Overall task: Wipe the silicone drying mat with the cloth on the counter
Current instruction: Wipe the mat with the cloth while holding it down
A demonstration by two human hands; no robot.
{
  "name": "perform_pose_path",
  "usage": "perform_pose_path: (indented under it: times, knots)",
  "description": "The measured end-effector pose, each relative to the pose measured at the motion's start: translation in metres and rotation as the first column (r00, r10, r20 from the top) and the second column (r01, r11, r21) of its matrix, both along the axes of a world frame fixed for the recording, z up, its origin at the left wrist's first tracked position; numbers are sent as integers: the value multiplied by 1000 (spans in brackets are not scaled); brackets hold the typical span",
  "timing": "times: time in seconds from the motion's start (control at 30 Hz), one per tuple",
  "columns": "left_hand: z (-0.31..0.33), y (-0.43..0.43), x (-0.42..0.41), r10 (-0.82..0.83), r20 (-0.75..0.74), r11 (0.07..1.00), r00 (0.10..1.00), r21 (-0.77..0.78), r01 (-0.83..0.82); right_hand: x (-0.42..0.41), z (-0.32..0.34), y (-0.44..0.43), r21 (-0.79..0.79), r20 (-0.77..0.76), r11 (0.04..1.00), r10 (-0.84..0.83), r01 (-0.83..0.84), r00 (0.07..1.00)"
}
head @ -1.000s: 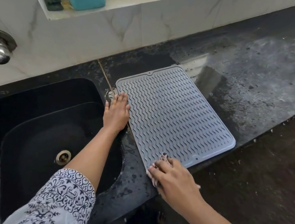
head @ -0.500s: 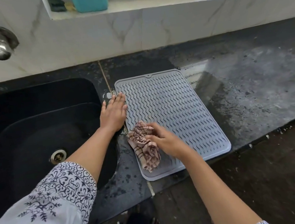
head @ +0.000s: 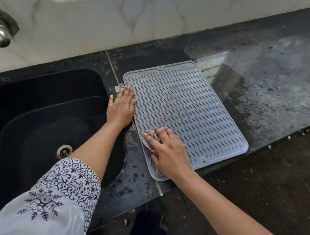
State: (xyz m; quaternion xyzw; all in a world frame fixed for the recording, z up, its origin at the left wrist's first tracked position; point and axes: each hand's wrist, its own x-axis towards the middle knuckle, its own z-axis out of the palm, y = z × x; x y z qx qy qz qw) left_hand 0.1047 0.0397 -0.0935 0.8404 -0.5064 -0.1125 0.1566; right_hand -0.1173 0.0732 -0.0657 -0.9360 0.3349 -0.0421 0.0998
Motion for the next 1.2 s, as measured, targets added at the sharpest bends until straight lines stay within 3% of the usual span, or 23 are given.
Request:
perform_pose_path:
  times: [0.13, 0.27, 0.4, 0.5, 0.6, 0.73, 0.8, 0.87, 0.97, 1.07, 1.13, 1.2]
  knots:
    - [0, 0, 0, 1, -7, 1000, 1000, -18, -2, -38, 29, 42, 57, -65, 996, 66, -63, 996]
    - [-2, 0, 0, 2, -6, 1000, 1000, -30, -3, -37, 56, 20, 269, -55, 963, 39, -23, 998]
    - [-2, 0, 2, 9, -2, 999, 1000, -44, -9, 24, 35, -26, 129, 92, 986, -114, 101, 989]
    - [-3, 0, 2, 5, -2, 998, 1000, -57, -5, 45, 9, -32, -7, -6, 999, -52, 52, 999]
    - [-3, 0, 2, 0, -19, 997, 1000, -74, -2, 18, 10, -7, -38, -25, 999, -2, 1, 1000]
    - [-3, 0, 3, -5, -26, 996, 1000, -92, 2, -34, 37, 43, 70, -112, 993, 107, -100, 988]
    - [-3, -1, 6, -18, -22, 995, 1000, -98, 16, -42, 54, 41, 198, -252, 970, 187, -139, 949]
    - [0, -2, 13, -39, -13, 991, 999, -131, 37, -38, 71, 18, 369, -287, 925, 207, -91, 935]
    - [9, -11, 42, -36, -1, 983, 999, -178, 35, 1, 88, -30, 334, -145, 942, 20, 30, 989]
    - [12, -23, 69, -65, -4, 992, 998, -105, 64, 73, 80, -93, 322, 47, 932, -190, 165, 981]
    - [11, -33, 80, -113, -17, 993, 994, -26, 112, 128, 64, -135, 240, 120, 955, -207, 174, 971]
    - [7, -38, 83, -143, -44, 989, 989, 31, 144, 170, 42, -158, 136, 68, 979, -159, 149, 985]
